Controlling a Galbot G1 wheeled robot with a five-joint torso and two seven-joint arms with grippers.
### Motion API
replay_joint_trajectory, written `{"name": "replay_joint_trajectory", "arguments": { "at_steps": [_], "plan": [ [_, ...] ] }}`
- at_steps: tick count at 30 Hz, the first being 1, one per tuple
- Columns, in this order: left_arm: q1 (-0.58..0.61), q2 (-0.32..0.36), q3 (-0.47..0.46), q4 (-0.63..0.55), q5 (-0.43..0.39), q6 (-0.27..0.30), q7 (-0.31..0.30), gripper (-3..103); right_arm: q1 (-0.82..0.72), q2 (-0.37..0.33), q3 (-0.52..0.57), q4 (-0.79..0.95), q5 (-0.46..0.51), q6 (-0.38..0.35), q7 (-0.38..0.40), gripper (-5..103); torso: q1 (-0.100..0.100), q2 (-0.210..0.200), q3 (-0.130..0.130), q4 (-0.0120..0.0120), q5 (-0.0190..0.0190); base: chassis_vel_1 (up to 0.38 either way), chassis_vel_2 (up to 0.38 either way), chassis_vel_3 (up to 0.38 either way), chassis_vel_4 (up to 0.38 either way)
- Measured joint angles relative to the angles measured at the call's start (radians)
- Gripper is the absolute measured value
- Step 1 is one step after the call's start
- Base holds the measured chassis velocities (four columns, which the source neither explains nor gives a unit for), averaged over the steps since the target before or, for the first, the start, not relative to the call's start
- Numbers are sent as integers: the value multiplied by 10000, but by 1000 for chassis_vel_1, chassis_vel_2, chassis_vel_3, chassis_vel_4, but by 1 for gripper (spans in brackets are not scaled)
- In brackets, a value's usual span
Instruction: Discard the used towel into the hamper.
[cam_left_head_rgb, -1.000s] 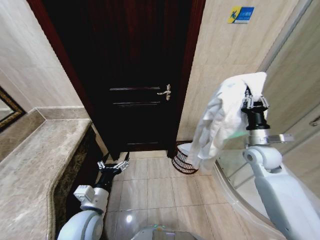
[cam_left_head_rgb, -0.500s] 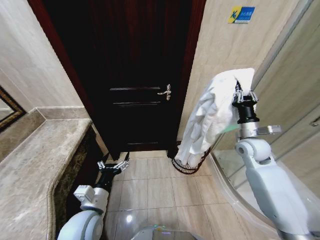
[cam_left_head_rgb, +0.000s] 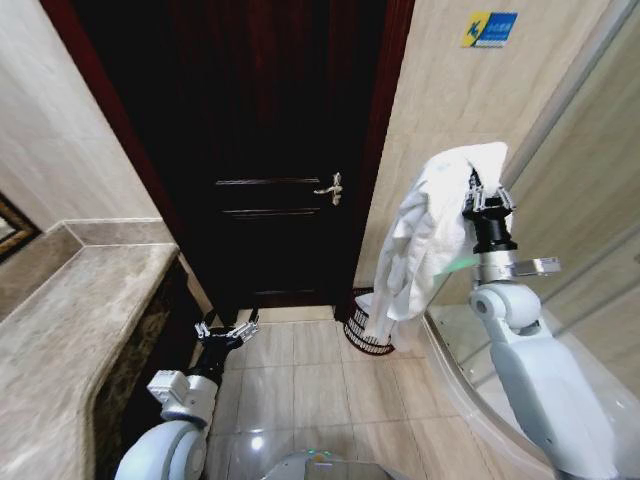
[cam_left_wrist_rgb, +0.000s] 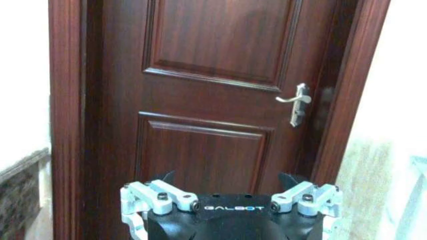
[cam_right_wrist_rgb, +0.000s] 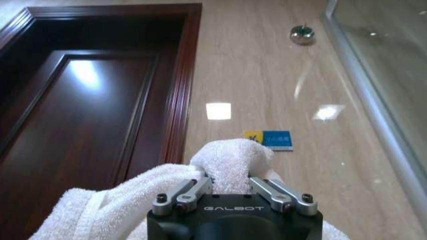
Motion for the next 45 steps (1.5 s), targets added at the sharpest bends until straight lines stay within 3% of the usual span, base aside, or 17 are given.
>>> {"name": "replay_joint_trajectory", "arguments": {
  "at_steps": [16, 25, 45],
  "plan": [
    [2, 1, 0, 0, 0, -1, 0, 100, 242, -491, 446, 146, -44, 94, -194, 13, -12, 3, -3, 0, -7, -51, 51, 40, -42],
    [0, 1, 0, 0, 0, 0, 0, 100, 91, -303, 301, -168, 337, 434, -466, 13, -1, 1, 0, 1, -3, 0, 0, 0, 0],
    [0, 1, 0, 0, 0, 0, 0, 100, -205, -214, 354, -488, 421, 395, -657, 13, -3, 1, -1, 1, -7, 0, 0, 0, 0]
  ]
}}
